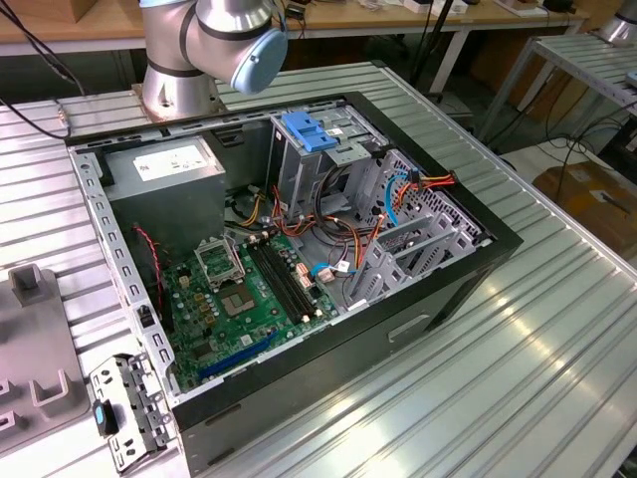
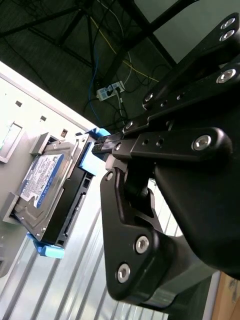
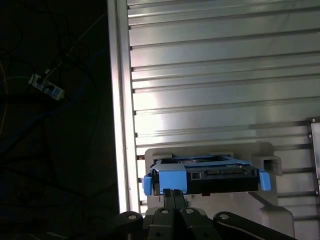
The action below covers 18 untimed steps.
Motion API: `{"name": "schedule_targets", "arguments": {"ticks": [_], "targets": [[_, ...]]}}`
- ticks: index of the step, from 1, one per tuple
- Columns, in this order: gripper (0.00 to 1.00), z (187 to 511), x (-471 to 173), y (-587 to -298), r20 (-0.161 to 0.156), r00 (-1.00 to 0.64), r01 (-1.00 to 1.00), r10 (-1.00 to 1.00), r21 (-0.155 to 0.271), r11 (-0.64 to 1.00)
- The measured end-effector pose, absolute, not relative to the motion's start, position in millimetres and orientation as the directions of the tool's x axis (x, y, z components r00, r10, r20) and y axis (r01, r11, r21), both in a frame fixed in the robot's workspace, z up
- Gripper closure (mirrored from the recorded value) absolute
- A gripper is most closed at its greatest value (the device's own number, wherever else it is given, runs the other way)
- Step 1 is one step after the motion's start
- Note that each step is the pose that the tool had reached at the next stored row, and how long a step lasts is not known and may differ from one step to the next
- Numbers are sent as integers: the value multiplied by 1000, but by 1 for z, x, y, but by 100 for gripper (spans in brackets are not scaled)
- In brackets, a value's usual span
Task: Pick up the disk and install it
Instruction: 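Pick up the disk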
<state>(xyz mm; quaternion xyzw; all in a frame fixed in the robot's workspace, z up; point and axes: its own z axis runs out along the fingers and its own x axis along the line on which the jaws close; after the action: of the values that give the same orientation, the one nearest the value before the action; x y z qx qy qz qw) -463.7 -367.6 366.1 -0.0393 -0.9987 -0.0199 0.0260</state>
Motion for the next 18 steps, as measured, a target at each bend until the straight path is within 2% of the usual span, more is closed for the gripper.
{"name": "schedule_targets", "arguments": {"ticks": [9,18], "targets": [[89,366,-464,-368,54,-996,70,68,38,997],[89,366,-464,-368,53,-989,-136,-138,38,990]]}}
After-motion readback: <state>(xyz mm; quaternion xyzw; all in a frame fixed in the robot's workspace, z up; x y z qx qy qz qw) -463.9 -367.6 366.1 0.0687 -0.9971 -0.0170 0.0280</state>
